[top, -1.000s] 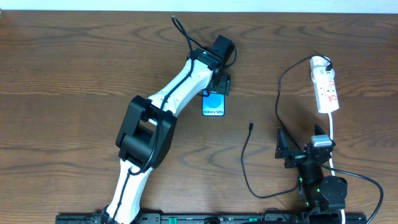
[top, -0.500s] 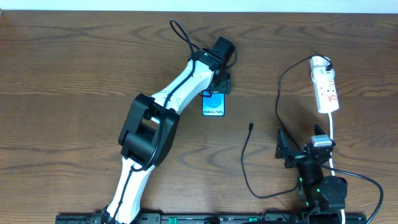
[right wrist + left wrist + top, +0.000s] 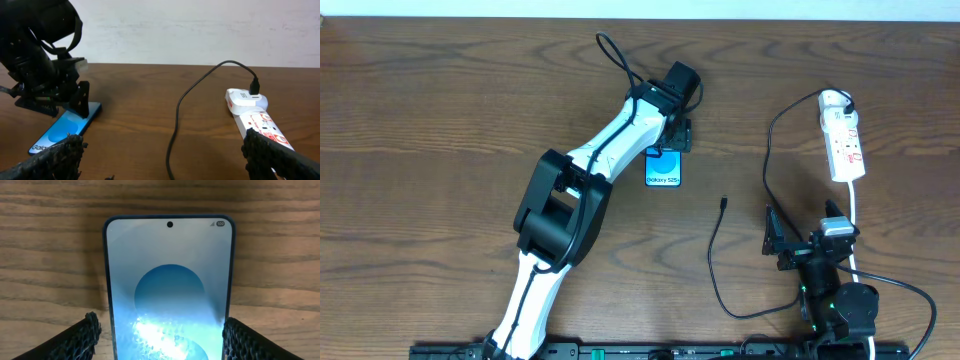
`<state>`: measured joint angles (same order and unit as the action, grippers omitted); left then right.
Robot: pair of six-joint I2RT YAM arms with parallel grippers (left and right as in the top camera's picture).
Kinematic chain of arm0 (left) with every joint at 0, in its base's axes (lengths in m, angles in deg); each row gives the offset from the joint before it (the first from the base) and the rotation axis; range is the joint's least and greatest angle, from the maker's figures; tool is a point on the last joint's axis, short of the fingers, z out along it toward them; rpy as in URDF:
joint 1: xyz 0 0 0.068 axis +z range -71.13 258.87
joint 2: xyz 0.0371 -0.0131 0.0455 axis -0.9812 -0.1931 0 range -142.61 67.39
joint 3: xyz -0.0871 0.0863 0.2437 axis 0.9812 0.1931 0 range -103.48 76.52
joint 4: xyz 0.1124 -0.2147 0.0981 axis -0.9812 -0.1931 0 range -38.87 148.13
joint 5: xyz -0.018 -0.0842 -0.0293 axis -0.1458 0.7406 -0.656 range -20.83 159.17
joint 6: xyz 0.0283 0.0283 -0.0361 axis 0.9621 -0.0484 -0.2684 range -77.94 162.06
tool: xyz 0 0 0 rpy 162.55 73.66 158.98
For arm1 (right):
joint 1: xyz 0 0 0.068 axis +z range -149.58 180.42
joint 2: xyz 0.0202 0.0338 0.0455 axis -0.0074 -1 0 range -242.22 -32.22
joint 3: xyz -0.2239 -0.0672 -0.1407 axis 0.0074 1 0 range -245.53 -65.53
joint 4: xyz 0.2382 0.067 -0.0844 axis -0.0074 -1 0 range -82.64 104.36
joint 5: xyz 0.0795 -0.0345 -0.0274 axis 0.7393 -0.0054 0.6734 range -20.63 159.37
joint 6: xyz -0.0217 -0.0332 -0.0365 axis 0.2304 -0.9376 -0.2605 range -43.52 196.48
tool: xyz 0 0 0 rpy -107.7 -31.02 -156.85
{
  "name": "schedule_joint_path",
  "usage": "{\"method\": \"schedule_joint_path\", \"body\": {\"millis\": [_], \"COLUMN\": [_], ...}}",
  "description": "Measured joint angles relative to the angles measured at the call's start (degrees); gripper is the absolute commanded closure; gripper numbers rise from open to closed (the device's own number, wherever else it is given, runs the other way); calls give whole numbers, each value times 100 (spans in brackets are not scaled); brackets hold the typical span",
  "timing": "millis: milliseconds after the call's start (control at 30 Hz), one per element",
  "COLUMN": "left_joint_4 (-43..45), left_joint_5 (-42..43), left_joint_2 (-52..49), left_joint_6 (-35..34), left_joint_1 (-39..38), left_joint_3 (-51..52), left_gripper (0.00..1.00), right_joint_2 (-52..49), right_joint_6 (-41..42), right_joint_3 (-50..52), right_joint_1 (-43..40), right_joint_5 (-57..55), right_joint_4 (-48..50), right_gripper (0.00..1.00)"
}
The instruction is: Plug charger to phone and switch on socket
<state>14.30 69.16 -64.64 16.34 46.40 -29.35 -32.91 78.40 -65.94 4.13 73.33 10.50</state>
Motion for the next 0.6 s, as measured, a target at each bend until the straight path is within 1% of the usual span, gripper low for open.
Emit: {"method": "schedule_joint_path", "body": {"millis": [467, 600], "left_joint_4": [7, 109], "left_joint_5": [4, 28], "left_joint_2": [0, 2], "left_joint_6": [0, -24], "left_joint_1": [0, 0], "left_joint_3": [9, 225], "left_gripper": [20, 20], "right_joint_2": [0, 0], "right_joint_6": [2, 2], "right_joint_3": [0, 0], "right_joint_1": [0, 0], "right_joint_5": [0, 0], "right_joint_4": [0, 0], "right_gripper": [1, 1]}}
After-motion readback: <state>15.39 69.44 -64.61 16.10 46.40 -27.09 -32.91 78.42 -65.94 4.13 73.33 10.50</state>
